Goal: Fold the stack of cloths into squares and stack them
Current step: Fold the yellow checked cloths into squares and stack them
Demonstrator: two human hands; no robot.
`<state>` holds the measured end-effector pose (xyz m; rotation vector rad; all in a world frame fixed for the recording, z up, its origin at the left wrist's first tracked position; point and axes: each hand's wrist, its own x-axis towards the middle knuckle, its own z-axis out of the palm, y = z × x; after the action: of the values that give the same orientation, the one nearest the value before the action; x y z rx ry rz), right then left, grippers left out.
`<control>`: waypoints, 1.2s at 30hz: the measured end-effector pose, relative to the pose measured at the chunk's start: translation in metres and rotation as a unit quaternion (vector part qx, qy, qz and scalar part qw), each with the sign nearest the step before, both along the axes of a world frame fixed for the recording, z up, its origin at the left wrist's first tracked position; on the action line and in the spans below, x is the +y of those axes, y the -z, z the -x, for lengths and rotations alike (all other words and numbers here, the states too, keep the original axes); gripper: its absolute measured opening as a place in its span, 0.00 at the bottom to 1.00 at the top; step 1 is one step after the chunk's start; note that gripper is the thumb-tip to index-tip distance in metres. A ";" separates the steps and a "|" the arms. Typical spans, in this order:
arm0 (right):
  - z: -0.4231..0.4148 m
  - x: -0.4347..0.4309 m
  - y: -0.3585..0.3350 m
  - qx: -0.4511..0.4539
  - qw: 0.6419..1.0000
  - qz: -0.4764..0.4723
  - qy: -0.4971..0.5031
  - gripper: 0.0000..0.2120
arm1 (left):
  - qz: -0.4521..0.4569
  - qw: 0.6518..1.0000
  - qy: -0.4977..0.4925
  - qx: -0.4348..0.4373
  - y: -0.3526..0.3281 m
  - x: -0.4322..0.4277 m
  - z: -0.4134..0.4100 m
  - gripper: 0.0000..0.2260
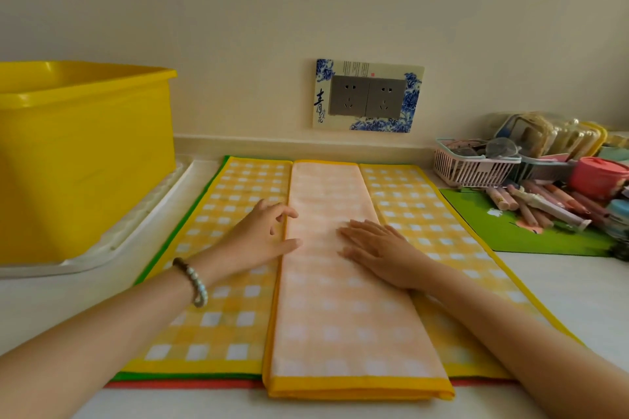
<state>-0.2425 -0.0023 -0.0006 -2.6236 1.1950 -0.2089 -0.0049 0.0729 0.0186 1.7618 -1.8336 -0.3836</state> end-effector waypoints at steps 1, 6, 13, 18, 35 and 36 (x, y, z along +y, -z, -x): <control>0.003 0.001 -0.002 -0.032 0.999 -0.007 -0.005 0.23 | 0.000 0.999 0.044 -0.006 -0.001 0.009 -0.003 0.19; 0.041 0.022 -0.013 -0.125 0.991 0.011 -0.048 0.20 | -0.014 0.985 0.159 -0.070 -0.002 0.046 -0.006 0.16; 0.084 0.038 -0.016 0.025 0.956 0.248 -0.152 0.20 | -0.120 0.963 0.165 -0.178 -0.001 0.063 -0.008 0.34; 0.080 0.038 -0.021 0.076 0.929 0.285 -0.223 0.21 | -0.182 0.932 0.190 -0.249 -0.006 0.069 -0.006 0.47; 0.059 0.039 -0.024 -0.175 0.982 0.017 -0.074 0.13 | -0.164 0.967 0.122 0.154 -0.012 0.061 -0.015 0.21; 0.055 0.036 -0.024 -0.209 0.977 0.007 -0.053 0.13 | -0.157 0.966 0.108 0.173 -0.013 0.059 -0.015 0.16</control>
<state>-0.2978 0.0338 0.0235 -2.4726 0.9098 -0.7086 0.0101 0.1319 0.0315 1.5636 -1.7796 -1.0505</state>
